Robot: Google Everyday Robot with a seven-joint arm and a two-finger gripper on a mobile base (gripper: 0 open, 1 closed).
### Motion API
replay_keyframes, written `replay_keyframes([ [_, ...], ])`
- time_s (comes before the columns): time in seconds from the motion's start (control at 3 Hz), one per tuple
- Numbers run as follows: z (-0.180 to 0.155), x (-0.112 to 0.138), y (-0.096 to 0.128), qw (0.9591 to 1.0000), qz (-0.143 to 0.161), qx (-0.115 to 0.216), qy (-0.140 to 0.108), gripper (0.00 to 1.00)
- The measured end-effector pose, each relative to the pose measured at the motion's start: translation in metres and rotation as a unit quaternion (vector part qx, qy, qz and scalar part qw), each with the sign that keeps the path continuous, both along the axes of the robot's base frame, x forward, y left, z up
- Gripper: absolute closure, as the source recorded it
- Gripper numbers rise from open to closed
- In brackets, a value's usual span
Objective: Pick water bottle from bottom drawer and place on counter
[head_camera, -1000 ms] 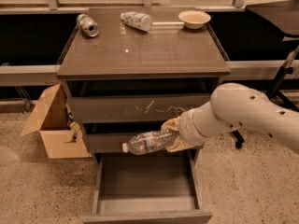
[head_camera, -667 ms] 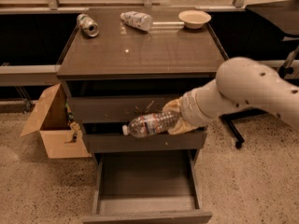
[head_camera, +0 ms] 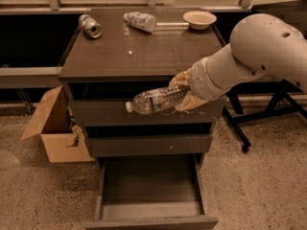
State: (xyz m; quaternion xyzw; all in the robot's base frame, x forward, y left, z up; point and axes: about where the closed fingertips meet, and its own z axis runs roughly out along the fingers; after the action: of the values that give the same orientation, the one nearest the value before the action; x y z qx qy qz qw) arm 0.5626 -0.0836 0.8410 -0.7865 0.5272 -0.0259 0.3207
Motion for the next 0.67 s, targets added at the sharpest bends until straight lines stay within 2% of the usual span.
replay_keyframes([
  [0.33,0.010,0.017,-0.005,0.9996,-0.012,0.024,-0.009,1.00],
  [0.67,0.027,0.051,-0.014,0.9989,-0.016,0.041,-0.014,1.00],
])
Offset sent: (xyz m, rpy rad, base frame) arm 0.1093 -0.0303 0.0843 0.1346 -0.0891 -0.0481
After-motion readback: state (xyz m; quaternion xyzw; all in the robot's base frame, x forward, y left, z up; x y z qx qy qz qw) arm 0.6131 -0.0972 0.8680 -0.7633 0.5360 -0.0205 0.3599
